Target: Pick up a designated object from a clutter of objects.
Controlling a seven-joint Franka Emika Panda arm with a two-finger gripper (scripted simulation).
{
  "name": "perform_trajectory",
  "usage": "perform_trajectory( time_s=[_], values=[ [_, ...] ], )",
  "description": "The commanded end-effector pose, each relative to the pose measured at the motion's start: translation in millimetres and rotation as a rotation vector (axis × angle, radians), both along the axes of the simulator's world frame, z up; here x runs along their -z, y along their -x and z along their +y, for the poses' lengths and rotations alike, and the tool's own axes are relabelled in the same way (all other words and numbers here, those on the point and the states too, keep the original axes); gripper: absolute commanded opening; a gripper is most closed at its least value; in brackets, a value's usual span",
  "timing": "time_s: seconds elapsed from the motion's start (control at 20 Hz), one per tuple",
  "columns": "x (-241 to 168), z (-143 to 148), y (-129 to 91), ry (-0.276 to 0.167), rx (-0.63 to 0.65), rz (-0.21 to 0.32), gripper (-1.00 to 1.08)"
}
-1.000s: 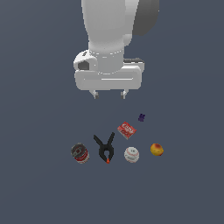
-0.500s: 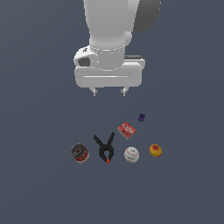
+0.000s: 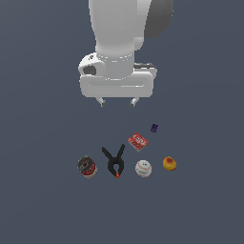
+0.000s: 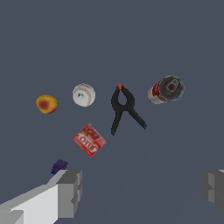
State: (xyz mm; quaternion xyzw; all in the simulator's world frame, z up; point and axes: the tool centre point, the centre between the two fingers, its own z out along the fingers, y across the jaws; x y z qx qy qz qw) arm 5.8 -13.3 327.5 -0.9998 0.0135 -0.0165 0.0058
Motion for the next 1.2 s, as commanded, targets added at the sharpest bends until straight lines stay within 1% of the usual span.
perform_trajectory(
  time_s=[0.0,0.2,0.45,0.85,1.15],
  values=[
    [6,-4,-6,-0.003,0.024,0.002,1.0],
    [19,-14,-20,-0.008,0.082,0.006,1.0],
    [45,-33,-43,-0.015,0.185,0.012,1.0],
    [107,-76,-82,-0.018,0.393,0.024,1.0],
    [153,-107,-102,-0.012,0.529,0.031,1.0]
  ],
)
